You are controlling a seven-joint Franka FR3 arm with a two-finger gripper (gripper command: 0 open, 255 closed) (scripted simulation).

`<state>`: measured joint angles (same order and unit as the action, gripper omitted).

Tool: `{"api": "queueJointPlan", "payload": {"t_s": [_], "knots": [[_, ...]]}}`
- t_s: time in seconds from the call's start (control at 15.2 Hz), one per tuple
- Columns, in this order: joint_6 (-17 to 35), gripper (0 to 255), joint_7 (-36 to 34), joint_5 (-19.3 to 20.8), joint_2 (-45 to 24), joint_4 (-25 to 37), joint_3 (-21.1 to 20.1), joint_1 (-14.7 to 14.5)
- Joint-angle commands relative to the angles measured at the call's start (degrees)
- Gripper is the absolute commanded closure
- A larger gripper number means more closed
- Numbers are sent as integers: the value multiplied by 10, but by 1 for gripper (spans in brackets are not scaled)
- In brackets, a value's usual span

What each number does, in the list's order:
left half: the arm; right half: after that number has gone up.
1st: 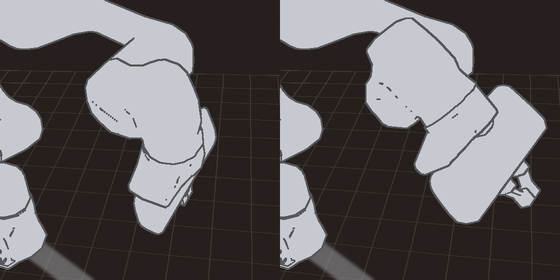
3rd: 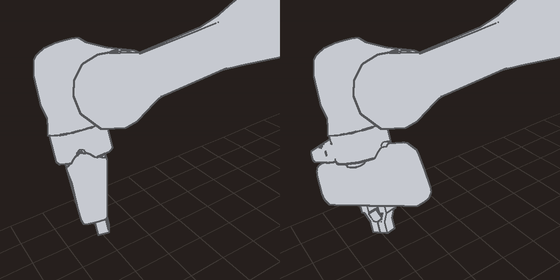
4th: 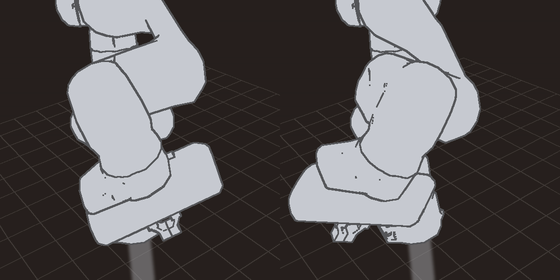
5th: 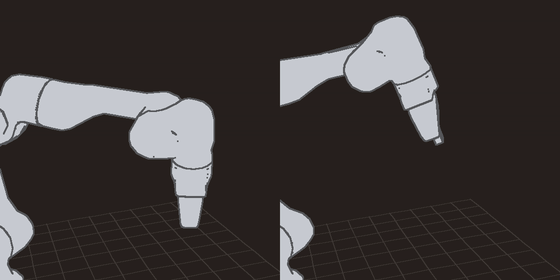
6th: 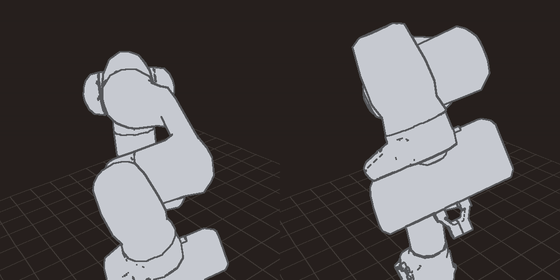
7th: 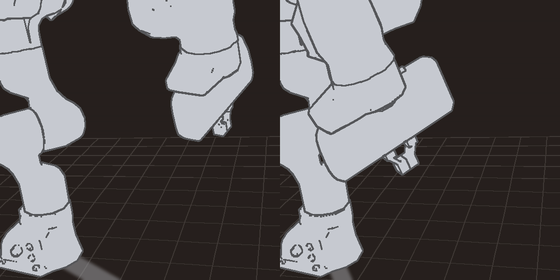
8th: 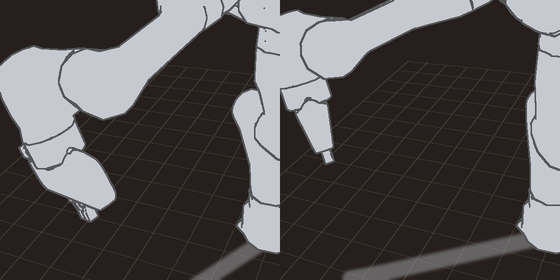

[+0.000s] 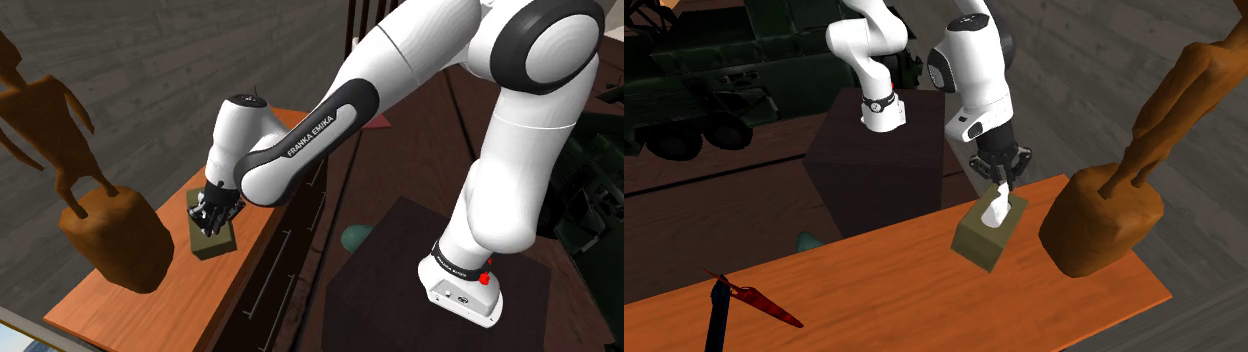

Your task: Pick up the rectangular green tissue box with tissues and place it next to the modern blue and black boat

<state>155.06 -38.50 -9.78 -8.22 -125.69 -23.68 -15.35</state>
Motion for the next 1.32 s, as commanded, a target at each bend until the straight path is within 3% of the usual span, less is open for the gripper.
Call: {"api": "queueJointPlan", "payload": {"t_s": [0.0,1.25], "knots": [[-15,255,1,-4,10,5,-1,2],[-157,255,-4,-19,85,76,1,10]]}}
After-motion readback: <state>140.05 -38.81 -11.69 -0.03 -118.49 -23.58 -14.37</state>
